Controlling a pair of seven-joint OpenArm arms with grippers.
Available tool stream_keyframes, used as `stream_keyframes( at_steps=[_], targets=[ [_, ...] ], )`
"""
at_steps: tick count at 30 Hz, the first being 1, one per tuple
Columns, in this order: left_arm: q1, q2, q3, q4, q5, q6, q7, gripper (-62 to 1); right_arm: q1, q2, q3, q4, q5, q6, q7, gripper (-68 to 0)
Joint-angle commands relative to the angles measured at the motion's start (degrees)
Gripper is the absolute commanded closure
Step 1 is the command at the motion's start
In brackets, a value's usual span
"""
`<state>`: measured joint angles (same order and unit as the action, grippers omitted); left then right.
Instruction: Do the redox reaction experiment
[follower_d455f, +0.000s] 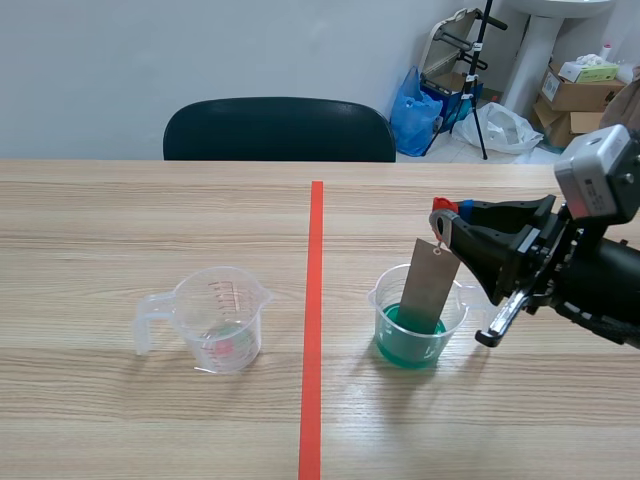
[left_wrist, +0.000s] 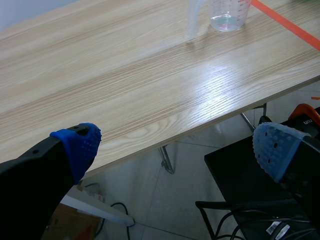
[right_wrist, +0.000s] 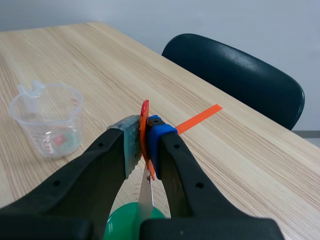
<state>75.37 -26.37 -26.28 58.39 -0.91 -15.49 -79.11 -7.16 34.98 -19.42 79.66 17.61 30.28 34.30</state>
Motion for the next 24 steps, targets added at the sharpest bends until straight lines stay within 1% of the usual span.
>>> stream_keyframes(
  at_steps=[1, 3, 24],
  targets=[
    [0.07, -0.02, -0.20, 0.59, -0.13, -0.28, -0.79, -62.3, 0.83, -0.11, 0.02, -0.04, -0.33, -0.17, 0.20, -0.6],
    [0.07, -0.04, -0.20, 0.59, -0.15, -0.28, -0.79, -62.3, 0.83, -0.13, -0.11, -0.22, -0.94, -0.17, 0.22, -0.6],
    [0.07, -0.02, -0.20, 0.59, -0.13, -0.28, -0.79, -62.3, 0.83, -0.11, -0.11, -0.22, -0.94, -0.17, 0.63, -0.6]
  ],
)
